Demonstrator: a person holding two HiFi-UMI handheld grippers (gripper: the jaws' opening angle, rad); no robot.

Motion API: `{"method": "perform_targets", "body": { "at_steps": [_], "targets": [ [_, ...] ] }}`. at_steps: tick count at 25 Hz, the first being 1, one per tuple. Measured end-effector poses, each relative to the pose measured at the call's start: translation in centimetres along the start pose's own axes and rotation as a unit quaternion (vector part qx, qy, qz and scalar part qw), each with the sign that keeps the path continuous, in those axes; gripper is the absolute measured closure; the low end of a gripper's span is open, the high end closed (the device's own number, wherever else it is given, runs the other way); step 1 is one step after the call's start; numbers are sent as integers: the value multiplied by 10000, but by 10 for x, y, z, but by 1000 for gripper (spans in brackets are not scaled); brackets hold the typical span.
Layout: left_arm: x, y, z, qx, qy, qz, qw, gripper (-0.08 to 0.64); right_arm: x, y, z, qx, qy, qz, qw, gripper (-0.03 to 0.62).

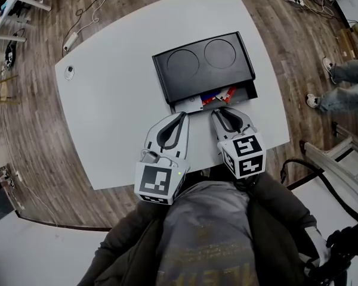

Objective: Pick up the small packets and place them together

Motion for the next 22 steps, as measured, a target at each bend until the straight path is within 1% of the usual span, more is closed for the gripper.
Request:
{"method": "perform_targets", "body": {
  "at_steps": [8,22],
  "targets": [
    [0,-1,-1,-31,49,57,10000,558,-3,0,0,8,29,2,10000,520],
    [-2,2,-2,10,155,35,9999,558,-10,6,3,2,60,-22,10000,520]
  ]
}}
Point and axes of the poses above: the fingertips, and each gripper's own axes: x forward along the fingers, z to its left, y out of its underside, the point moved 3 cm from there along -x, backward along the fingers, and after that the axes turned 13 degrees about -z, right-handed, at the moved point
